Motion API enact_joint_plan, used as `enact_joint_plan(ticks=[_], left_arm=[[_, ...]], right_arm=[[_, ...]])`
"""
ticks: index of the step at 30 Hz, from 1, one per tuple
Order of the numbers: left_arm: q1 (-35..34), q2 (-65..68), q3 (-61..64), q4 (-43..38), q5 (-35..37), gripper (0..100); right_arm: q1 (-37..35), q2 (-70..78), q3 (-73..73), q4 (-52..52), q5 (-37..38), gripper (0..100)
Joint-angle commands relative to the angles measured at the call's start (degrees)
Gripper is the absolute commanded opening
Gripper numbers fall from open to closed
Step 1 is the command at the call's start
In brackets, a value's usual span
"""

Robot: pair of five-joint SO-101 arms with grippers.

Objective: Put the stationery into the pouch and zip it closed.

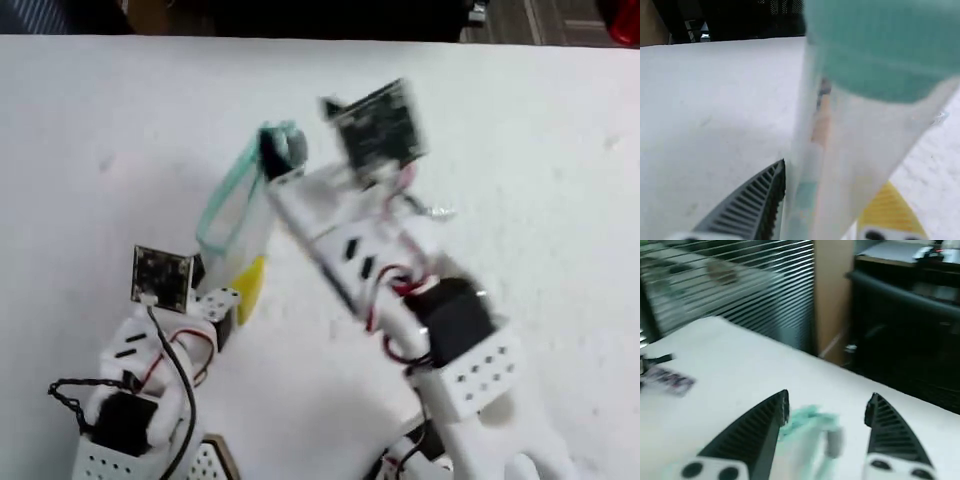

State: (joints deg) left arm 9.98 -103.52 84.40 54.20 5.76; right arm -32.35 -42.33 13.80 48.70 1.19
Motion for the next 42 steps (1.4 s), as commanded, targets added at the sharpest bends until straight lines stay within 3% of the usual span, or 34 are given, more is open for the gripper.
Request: enact_joint_plan(ticks=[1,3,9,19,33,42], left_arm=[[-0.2,-0.4,-1.8,-1.3,0.6,24],[-0.2,-0.4,-1.8,-1.3,0.6,24],[-0.2,-0.4,-1.8,-1.2,0.6,24],[-0.2,-0.4,-1.8,-1.1,0.6,24],[-0.2,-0.4,-1.8,-1.1,0.6,24],[-0.2,-0.4,-1.8,-1.1,0.6,24]], right_arm=[[10.5,0.6,-3.3,3.6,-0.5,22.3],[16.1,2.7,-2.5,6.2,-2.1,22.3],[29.4,18.1,-1.3,8.7,-20.9,22.3],[31.7,45.3,-1.8,8.0,-36.3,22.3],[33.6,55.6,-1.9,-3.1,-37.7,22.3],[34.9,69.1,-14.3,0.8,-37.4,22.3]])
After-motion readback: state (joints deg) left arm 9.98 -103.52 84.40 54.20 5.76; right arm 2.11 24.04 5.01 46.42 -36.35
